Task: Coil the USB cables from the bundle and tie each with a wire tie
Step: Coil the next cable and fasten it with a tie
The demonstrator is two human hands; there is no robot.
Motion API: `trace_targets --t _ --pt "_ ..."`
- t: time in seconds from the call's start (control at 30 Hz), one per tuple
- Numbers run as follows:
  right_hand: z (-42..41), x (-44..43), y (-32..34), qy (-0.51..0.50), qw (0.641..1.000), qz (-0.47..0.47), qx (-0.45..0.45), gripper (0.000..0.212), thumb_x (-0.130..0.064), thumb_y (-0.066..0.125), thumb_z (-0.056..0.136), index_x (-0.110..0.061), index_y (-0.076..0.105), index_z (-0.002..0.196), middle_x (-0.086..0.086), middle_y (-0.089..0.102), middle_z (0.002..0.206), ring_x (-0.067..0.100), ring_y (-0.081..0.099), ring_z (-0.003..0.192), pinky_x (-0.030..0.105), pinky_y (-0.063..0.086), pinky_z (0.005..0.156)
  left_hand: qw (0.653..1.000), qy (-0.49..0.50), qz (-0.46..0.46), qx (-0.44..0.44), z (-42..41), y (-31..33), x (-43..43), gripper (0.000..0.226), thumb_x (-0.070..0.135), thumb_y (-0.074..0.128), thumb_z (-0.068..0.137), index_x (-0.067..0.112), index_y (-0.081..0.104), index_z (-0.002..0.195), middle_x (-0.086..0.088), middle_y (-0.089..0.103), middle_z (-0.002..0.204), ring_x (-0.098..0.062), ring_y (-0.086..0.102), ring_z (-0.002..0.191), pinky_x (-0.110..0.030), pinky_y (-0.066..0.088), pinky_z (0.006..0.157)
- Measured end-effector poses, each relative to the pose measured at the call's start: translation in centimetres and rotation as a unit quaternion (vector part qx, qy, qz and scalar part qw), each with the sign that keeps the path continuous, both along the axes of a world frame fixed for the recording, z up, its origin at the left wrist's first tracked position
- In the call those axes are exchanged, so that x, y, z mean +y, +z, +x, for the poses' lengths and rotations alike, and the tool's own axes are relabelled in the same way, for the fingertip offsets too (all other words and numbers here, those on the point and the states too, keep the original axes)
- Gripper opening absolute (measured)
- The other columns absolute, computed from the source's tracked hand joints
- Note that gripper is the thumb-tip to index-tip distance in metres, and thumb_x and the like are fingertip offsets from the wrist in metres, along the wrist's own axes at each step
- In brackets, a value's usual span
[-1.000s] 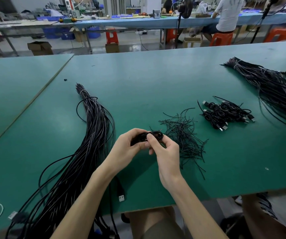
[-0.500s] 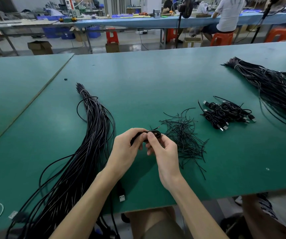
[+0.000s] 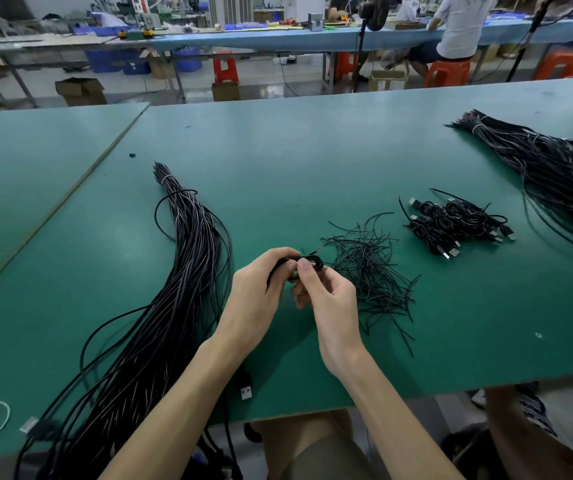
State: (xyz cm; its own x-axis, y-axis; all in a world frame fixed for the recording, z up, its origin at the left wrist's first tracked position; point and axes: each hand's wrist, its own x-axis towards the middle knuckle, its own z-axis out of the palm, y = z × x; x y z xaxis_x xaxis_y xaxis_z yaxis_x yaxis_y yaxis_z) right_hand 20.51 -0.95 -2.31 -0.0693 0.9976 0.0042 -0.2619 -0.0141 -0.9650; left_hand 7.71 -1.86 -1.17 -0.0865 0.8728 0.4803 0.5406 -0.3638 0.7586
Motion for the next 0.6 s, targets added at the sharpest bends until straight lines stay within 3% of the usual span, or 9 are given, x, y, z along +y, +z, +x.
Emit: trace_targets --t 0.23,0.43,0.6 --pt "0.05 0.05 0.01 0.010 1.000 -0.003 -0.019 0.031 -0.042 0.067 0.098 -0.015 0.075 0.086 0.000 0.064 0.068 0.012 0.056 0.064 0.024 0.047 0.060 0.999 0.002 0.031 0.009 -0.08 -0.06 0.07 0.017 0.011 0.059 0.104 0.023 0.070 0.109 0.017 0.070 0.096 -0.010 0.068 0.092 -0.011 0.047 0.079" --pt "0.02 0.04 0.20 0.021 1.000 -0.010 -0.012 0.047 -0.052 0.064 0.097 -0.005 0.068 0.091 -0.002 0.064 0.068 0.012 0.058 0.060 0.021 0.046 0.052 0.999 0.000 0.004 -0.032 -0.07 -0.13 0.21 0.015 0.014 0.058 0.105 0.020 0.072 0.104 0.015 0.071 0.088 -0.009 0.067 0.083 -0.011 0.045 0.072" --pt "0.10 0.12 0.24 0.034 0.999 -0.011 -0.002 0.047 -0.054 0.060 0.097 -0.009 0.071 0.092 0.001 0.063 0.071 0.016 0.060 0.059 0.023 0.043 0.047 0.999 -0.006 0.008 -0.033 -0.14 0.11 -0.06 0.015 0.013 0.060 0.103 0.015 0.074 0.108 0.010 0.072 0.091 -0.010 0.067 0.082 -0.012 0.046 0.071"
